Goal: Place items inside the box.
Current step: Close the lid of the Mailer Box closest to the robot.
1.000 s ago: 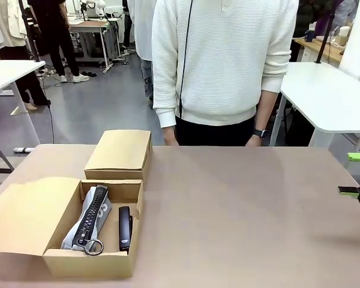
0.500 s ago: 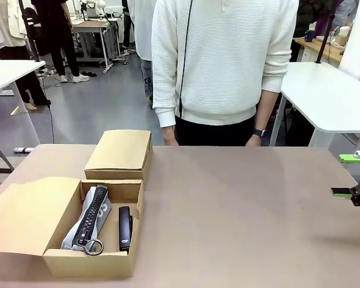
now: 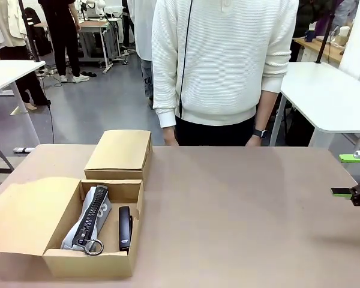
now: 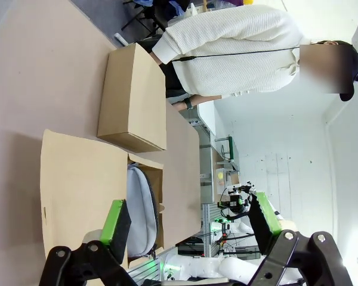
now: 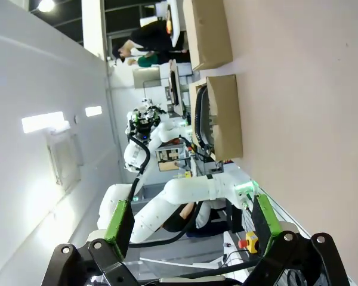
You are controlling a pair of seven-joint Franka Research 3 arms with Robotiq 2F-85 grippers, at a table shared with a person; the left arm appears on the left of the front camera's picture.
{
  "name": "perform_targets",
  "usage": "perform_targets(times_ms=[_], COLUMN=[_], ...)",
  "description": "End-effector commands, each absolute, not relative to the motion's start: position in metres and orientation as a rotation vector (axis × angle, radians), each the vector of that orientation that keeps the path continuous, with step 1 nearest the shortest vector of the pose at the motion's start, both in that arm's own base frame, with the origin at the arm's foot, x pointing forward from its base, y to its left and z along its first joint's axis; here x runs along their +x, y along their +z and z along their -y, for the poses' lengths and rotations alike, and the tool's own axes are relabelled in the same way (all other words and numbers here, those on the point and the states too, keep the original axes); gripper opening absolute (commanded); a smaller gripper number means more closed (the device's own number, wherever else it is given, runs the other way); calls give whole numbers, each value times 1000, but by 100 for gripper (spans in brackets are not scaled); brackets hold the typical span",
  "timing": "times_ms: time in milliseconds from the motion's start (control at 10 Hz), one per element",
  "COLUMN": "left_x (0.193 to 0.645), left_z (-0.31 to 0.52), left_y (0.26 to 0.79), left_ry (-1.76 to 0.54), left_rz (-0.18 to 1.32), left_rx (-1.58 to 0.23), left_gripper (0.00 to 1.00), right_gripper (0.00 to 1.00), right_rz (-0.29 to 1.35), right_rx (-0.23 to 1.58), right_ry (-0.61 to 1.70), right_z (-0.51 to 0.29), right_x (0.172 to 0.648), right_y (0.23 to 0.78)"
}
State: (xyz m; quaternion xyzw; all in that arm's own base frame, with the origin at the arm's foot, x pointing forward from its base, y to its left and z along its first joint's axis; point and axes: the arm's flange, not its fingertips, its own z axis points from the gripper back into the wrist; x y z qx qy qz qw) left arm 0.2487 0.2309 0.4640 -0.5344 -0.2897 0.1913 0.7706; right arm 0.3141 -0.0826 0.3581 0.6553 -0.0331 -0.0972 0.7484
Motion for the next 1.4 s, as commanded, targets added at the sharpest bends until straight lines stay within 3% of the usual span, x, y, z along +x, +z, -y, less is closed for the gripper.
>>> perform_targets(times_ms=[0, 100, 200, 300, 500, 700, 800, 900, 1300], left_x=[250, 256, 255, 248, 240, 242, 241, 276, 283], left_z=[-221, -200, -170, -136, -79, -73, -83, -103, -107], left_y=[482, 498, 508, 508, 491, 471, 465, 549, 542], left_ry=[173, -134, -434, -645, -1001, -1174, -1139, -826, -868], left_rz=[951, 1157, 1247, 1368, 1499, 1636, 1681, 1100, 1137], left_rx=[-1077, -893, -790, -647, -530, -429, -382, -698, -669], left_gripper=[100, 100, 100, 100, 100, 100, 100, 100, 100], right_gripper=[100, 100, 100, 100, 100, 100, 100, 100, 100], right_rz=[62, 62, 62, 62, 62, 62, 62, 62, 62], right_rx=[1428, 1428, 1428, 1428, 1428, 1428, 1428, 1428, 1428], right_ry=[-234, -234, -234, -234, -234, -234, -234, -234, -234], right_z=[83, 83, 83, 83, 83, 83, 83, 83, 83], right_x=[315, 315, 315, 315, 315, 315, 315, 315, 315], right_y=[361, 361, 361, 361, 361, 361, 361, 361, 361])
